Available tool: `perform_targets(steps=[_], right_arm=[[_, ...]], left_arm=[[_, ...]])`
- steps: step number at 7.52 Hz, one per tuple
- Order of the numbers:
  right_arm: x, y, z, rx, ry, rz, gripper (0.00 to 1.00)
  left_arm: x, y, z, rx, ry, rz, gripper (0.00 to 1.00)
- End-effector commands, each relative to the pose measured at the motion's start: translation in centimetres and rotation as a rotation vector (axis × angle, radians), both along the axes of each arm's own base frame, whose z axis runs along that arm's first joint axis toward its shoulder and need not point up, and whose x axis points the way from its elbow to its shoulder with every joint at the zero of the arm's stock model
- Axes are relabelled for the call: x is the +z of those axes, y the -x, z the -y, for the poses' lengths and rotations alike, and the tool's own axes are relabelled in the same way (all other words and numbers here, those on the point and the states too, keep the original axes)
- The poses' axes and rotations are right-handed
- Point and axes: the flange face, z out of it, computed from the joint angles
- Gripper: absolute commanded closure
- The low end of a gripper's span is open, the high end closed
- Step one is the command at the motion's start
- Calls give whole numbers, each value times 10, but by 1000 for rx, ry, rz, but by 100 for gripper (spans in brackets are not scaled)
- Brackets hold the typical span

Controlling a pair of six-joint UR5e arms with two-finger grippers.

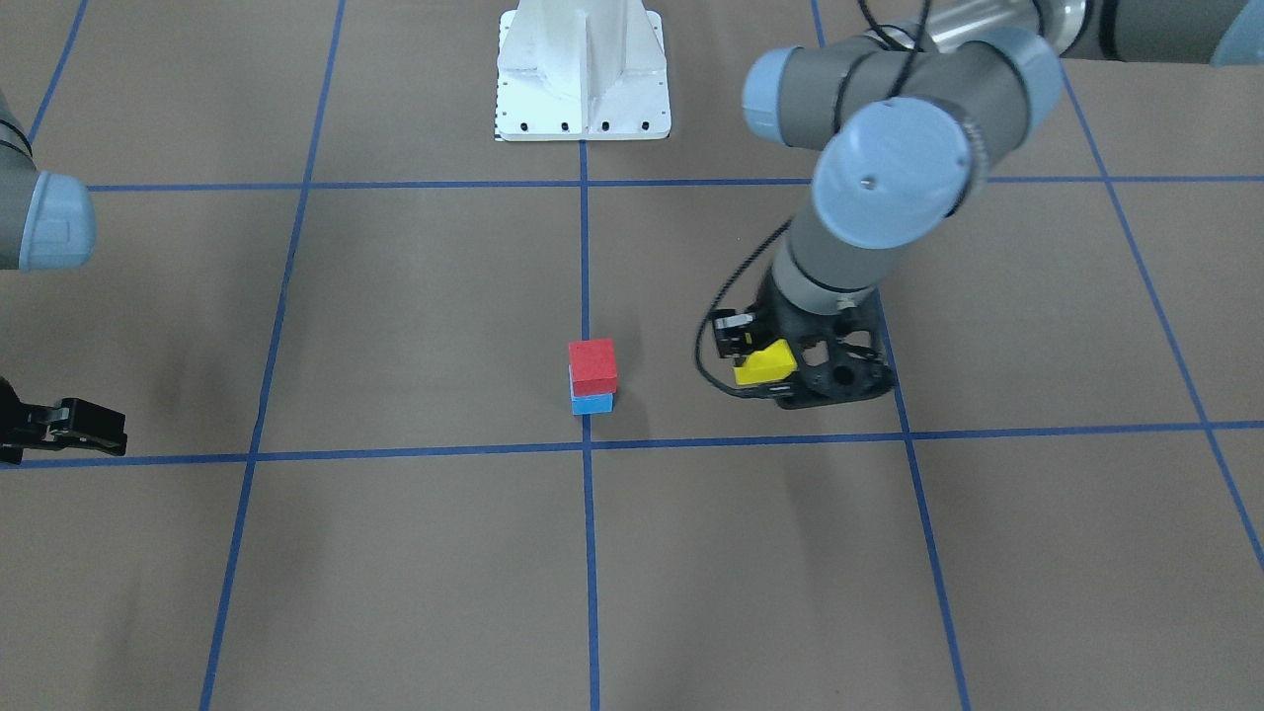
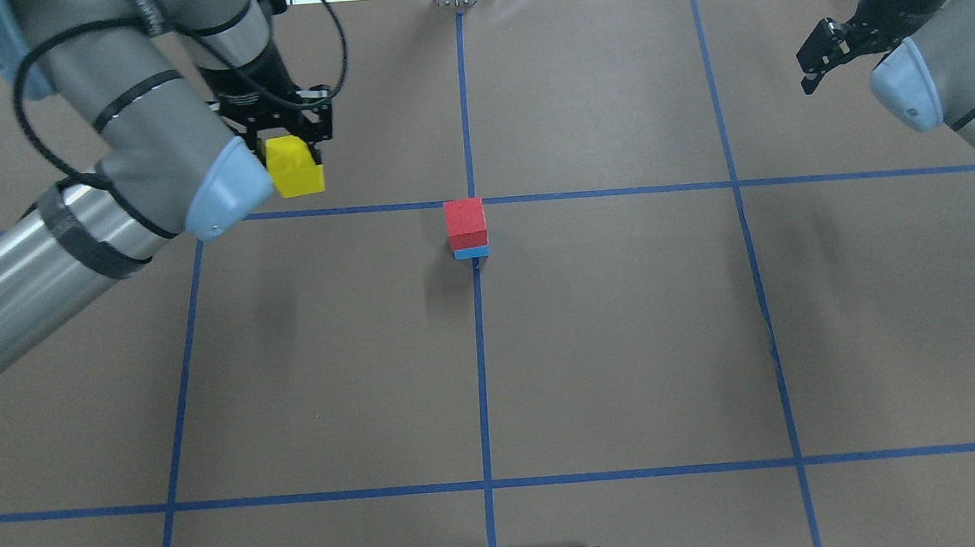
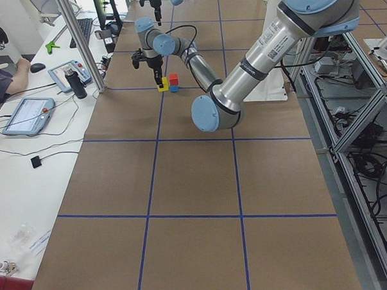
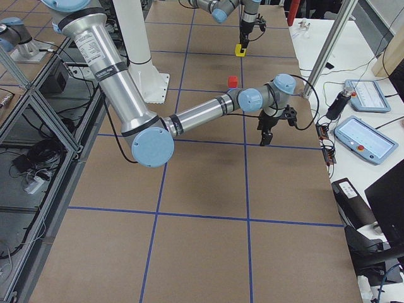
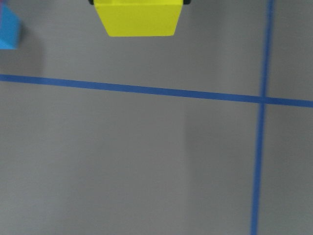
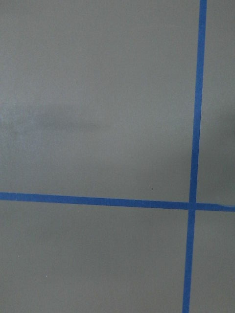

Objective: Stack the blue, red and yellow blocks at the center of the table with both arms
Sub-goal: 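Carry the yellow cube with the left gripper onto the red cube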

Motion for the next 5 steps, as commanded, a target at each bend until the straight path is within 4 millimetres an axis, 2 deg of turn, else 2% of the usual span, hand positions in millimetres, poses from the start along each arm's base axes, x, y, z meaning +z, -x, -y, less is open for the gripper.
perform_targets(steps=[1, 2, 3, 5], right_arm=[[8, -3, -2, 4, 12, -6, 1], [13, -4, -4, 5, 1, -1, 1], [22, -5, -7, 9, -16, 9, 1], [22, -5, -7, 13, -17, 13, 1]], left_arm=[[-91, -71, -17, 11, 34, -23, 100], [-89, -97, -37, 22, -3, 12, 100], [-82, -112, -43, 28, -20, 26, 100], [-65, -124, -43, 38, -17, 33, 100]])
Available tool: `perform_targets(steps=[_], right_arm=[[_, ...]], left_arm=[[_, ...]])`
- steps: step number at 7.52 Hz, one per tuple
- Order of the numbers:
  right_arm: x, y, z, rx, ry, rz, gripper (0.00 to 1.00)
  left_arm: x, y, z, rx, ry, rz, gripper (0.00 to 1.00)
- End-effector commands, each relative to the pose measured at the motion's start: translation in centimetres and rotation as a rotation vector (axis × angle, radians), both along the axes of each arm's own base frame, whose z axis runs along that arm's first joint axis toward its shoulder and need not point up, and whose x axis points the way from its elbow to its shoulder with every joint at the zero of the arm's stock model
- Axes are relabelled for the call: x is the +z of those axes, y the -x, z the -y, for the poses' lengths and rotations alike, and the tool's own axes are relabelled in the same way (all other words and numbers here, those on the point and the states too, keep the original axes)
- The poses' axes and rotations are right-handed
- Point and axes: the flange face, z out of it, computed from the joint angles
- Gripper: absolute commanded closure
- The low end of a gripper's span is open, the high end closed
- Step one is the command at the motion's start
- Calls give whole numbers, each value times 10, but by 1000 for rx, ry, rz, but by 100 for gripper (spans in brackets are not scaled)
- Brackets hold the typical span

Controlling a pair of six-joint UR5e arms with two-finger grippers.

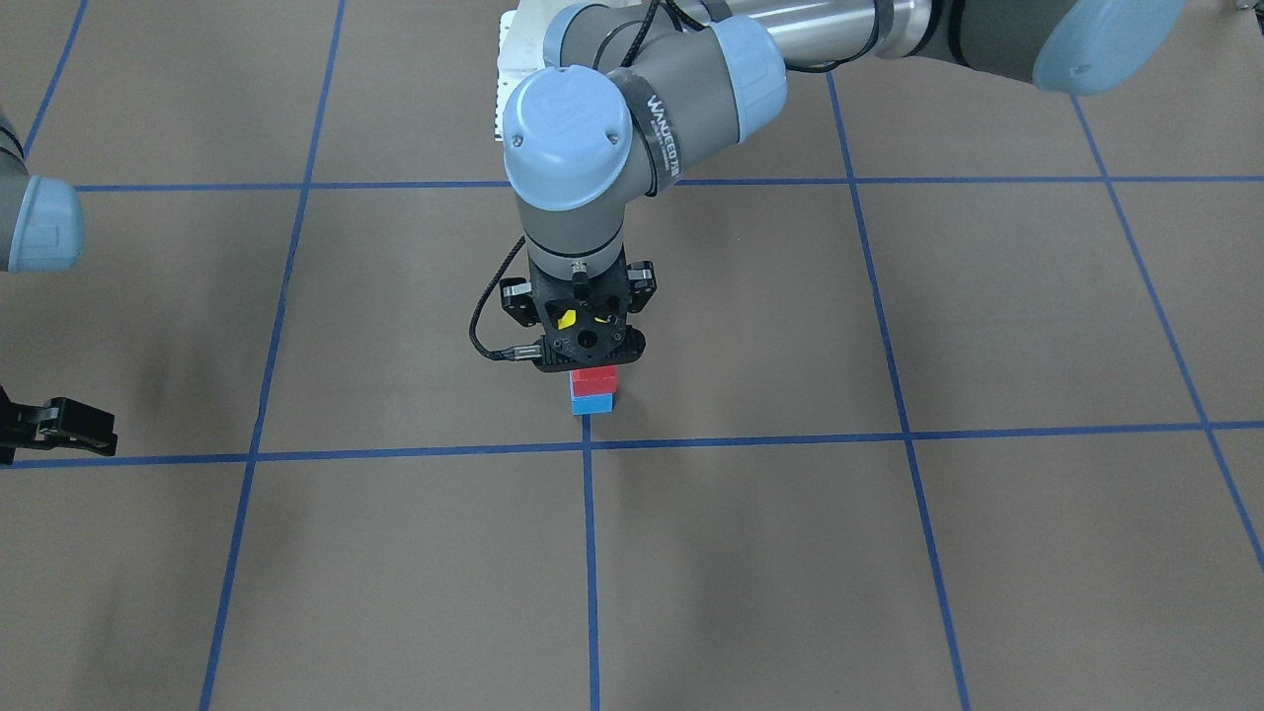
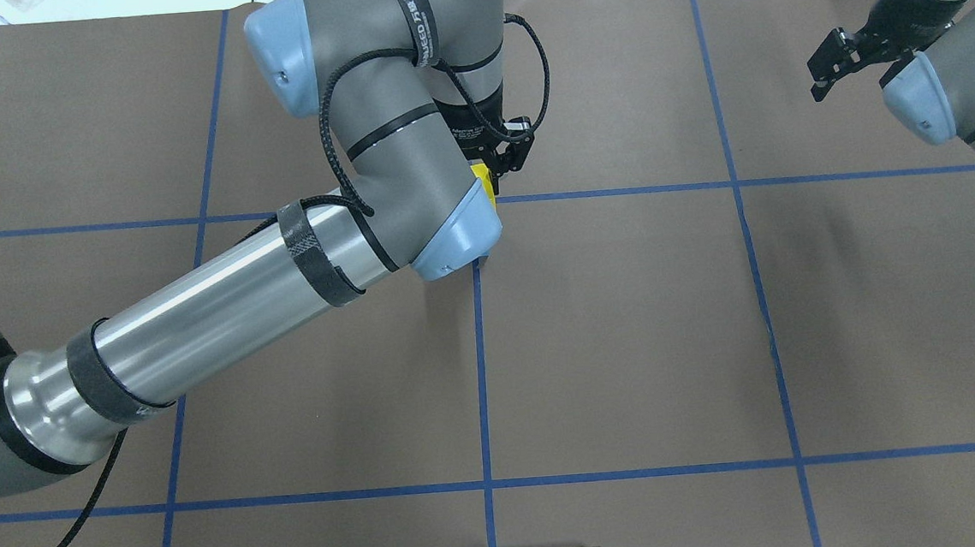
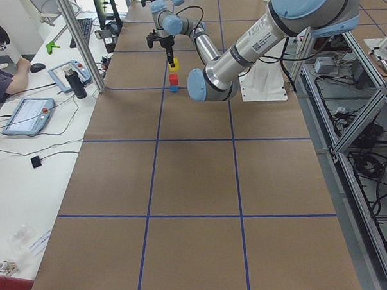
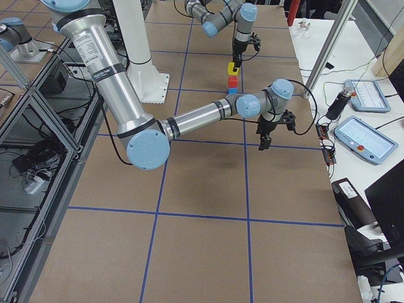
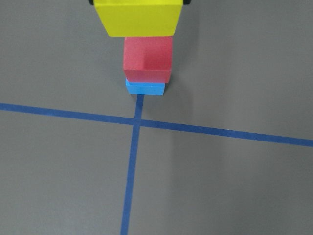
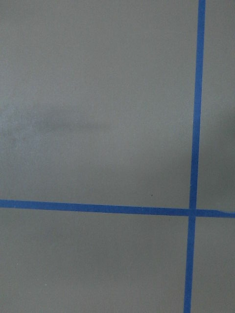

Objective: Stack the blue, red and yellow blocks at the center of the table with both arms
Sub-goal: 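Carry the yellow cube with the left gripper onto the red cube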

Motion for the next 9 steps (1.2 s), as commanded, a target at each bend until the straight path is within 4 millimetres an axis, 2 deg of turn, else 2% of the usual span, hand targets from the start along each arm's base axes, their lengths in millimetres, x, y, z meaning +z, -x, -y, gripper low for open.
perform_targets(steps=[1, 9], right_arm=[[2, 0, -1, 2, -3, 4, 1], [5, -1, -1, 2, 1, 2, 1]], left_arm=[[16, -12, -3, 9, -7, 2, 100], [29, -16, 8, 0, -25, 5, 100]])
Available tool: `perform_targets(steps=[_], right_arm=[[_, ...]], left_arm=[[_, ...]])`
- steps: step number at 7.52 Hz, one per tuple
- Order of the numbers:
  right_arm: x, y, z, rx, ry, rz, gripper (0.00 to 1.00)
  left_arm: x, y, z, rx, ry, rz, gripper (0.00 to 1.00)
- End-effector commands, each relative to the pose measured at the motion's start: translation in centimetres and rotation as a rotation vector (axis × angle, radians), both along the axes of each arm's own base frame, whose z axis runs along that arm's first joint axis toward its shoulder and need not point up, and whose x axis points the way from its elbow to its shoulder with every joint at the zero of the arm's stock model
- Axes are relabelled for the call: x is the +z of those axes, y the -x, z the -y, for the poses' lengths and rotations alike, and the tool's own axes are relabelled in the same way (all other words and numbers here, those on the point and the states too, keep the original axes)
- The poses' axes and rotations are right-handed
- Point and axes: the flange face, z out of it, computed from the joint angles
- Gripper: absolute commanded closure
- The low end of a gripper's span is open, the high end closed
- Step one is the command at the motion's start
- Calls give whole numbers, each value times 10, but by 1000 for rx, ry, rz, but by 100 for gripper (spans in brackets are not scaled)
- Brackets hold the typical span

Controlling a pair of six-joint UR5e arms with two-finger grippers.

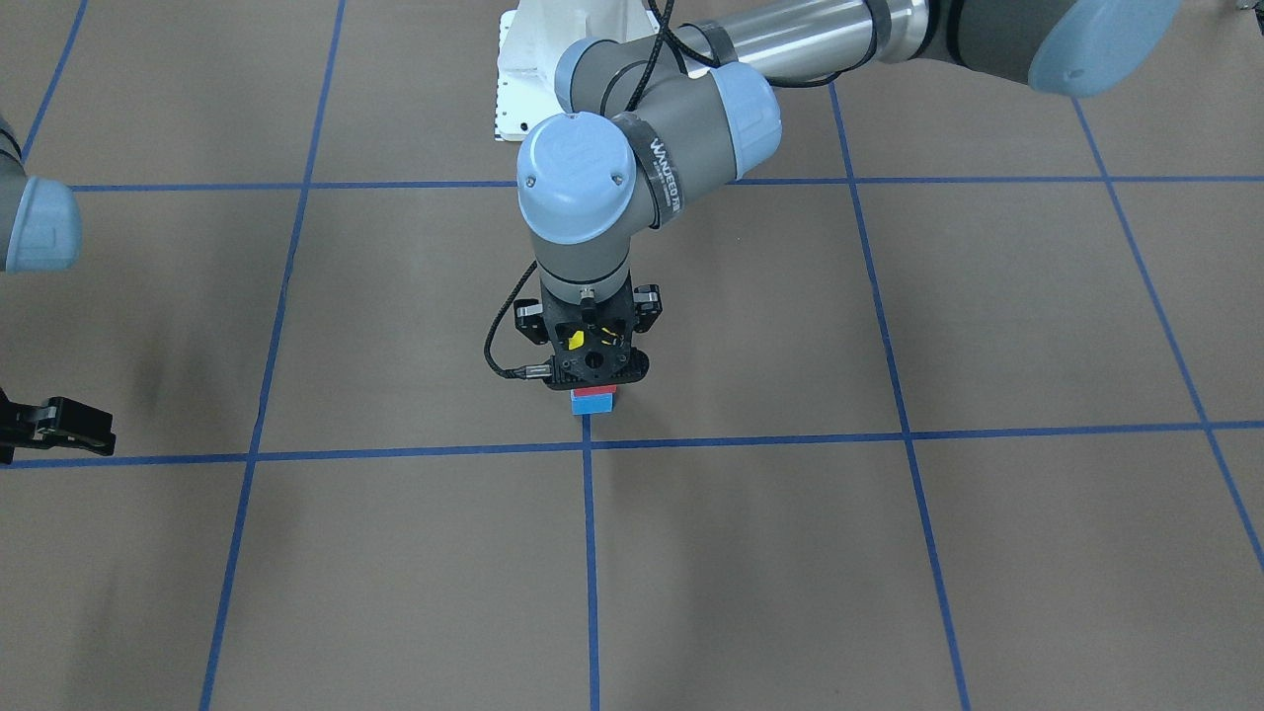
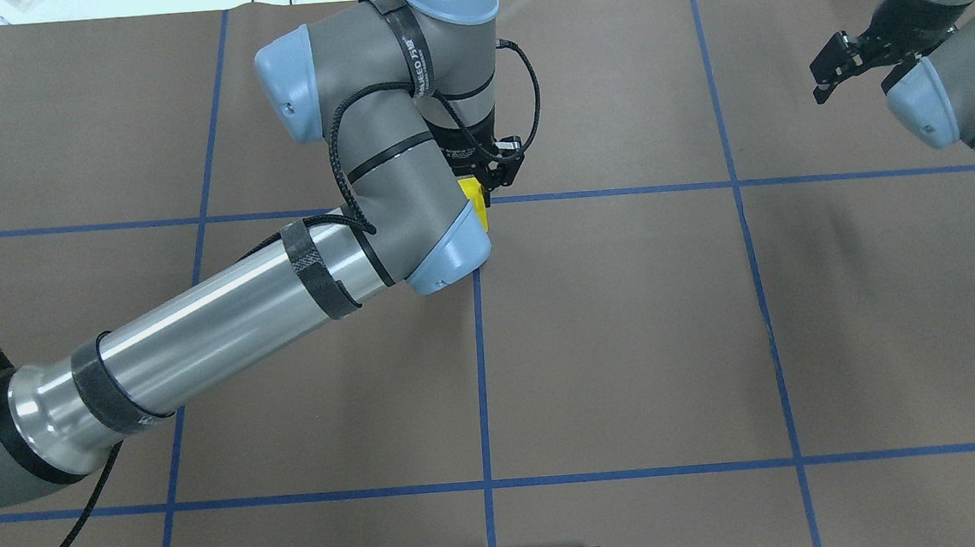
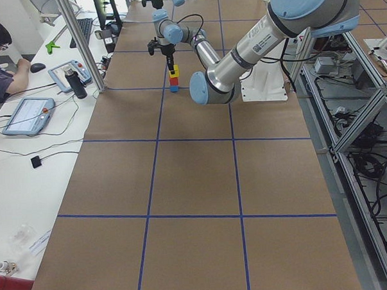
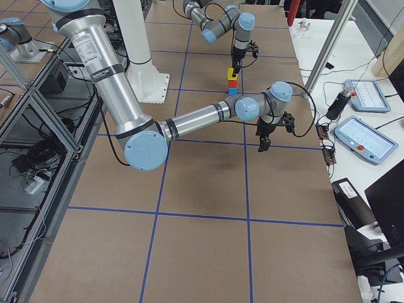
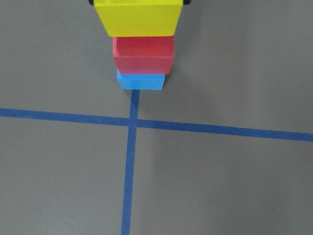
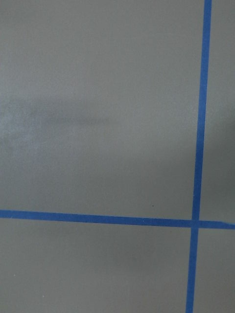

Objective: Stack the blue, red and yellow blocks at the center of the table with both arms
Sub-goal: 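Carry the yellow cube with the left gripper onto the red cube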

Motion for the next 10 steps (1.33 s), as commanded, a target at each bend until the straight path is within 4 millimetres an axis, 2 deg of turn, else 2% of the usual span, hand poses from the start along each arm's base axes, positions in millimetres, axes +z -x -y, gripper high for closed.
perform_targets(steps=[1, 3, 4, 5, 8, 9, 10], right_arm=[[1, 0, 0, 0, 2, -1, 1], [1, 0, 0, 0, 2, -1, 1], [2, 0, 1, 0, 3, -3, 1], [1, 0, 0, 0, 2, -1, 1], [2, 0, 0, 0, 3, -1, 1], [1, 0, 1, -1, 1, -1, 1], [1, 0, 1, -4, -2, 0, 1]], left_arm=[[3, -2, 3, -3, -3, -2, 100], [3, -2, 3, -3, -3, -2, 100], [3, -2, 3, -8, 3, -1, 48], [3, -1, 3, -12, 1, 1, 0], [1, -1, 3, -11, -1, 0, 0], [-1, 3, 5, -17, -5, -5, 0], [-16, 20, 9, -34, -19, -26, 0]])
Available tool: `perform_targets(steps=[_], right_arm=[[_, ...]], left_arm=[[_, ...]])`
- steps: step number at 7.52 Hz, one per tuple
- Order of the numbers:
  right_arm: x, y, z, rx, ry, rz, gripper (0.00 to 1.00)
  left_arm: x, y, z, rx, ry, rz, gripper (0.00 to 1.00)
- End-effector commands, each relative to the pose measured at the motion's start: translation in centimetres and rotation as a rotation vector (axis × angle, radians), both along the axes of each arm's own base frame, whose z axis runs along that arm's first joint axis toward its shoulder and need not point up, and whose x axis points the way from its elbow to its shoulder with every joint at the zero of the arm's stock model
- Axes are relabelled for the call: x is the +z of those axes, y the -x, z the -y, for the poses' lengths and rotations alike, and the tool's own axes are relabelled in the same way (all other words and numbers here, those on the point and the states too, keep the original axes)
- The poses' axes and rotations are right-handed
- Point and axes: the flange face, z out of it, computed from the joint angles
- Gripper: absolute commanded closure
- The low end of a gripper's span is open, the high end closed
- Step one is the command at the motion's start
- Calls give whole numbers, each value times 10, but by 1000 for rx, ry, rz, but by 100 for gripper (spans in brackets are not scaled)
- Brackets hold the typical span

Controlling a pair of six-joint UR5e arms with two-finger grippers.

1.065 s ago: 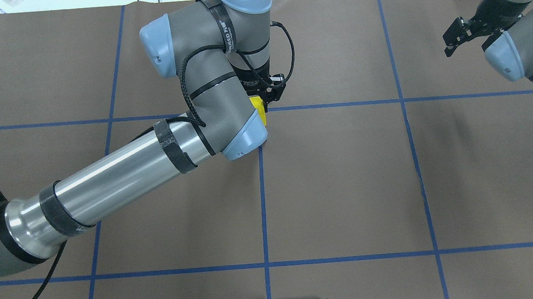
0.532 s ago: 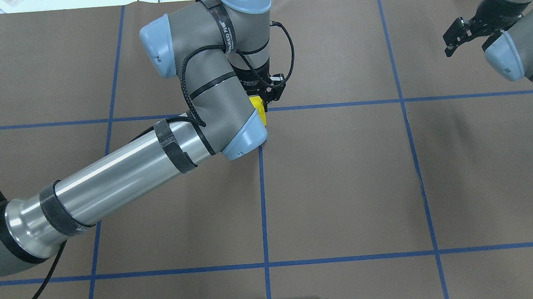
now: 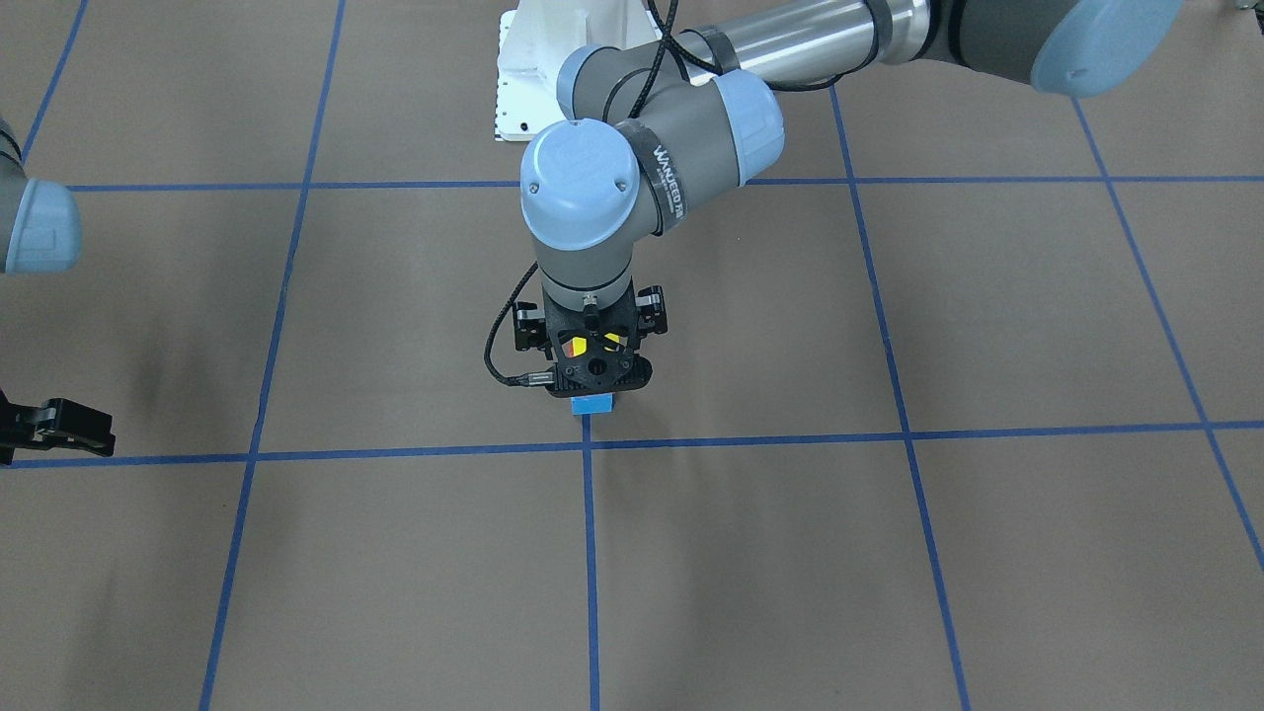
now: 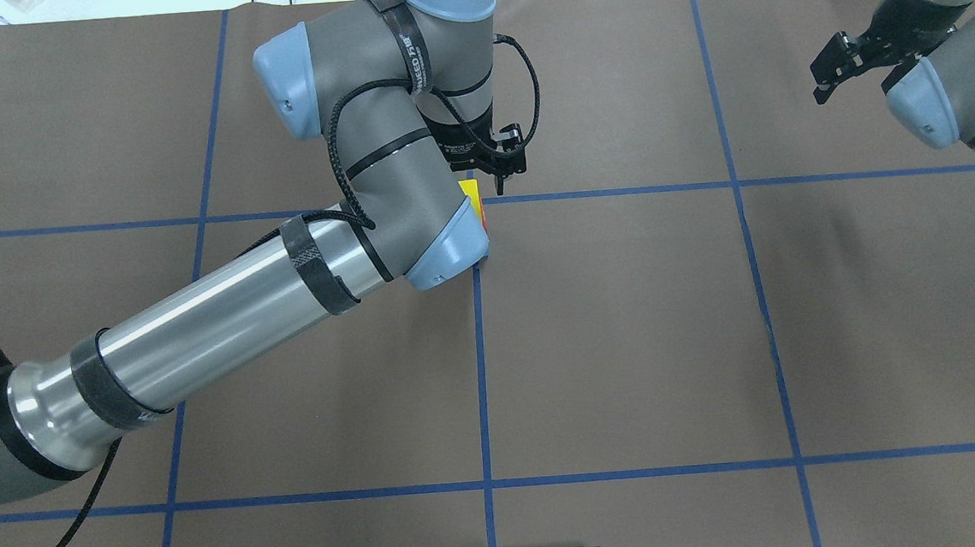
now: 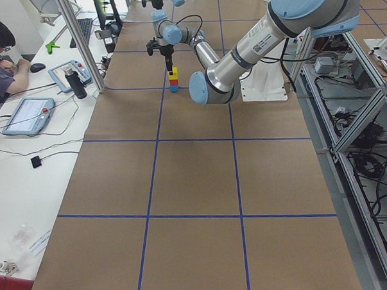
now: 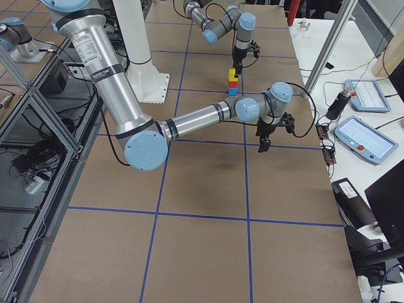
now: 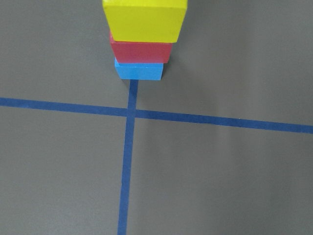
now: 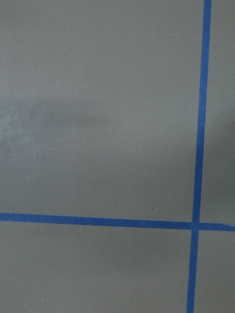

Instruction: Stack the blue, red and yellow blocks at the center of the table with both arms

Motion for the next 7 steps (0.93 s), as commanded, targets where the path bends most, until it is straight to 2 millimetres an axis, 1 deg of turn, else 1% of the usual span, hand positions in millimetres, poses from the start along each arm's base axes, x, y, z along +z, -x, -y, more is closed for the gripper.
perform_targets(steps=[1, 2, 3, 4, 5, 6, 7], right_arm=[[-2, -5, 2, -4, -13, 3, 1], [-2, -17, 5, 12, -15, 6, 1], [-2, -32, 8, 25, -19, 13, 1], [-2, -40, 11, 25, -34, 9, 1], [4, -41, 9, 34, -27, -4, 1], [7, -49, 10, 42, -37, -18, 1], [34, -58, 1, 56, -18, -72, 1]], left_arm=[[-24, 56, 8, -54, -34, -42, 0], [-9, 109, -5, -82, -46, -49, 0], [39, 169, -22, -73, -107, -55, 0], [109, 231, -53, 16, -224, -34, 0], [174, 294, -66, -5, -217, 18, 0], [214, 340, -59, -65, -175, 58, 0], [259, 384, -54, -30, -198, 112, 0]])
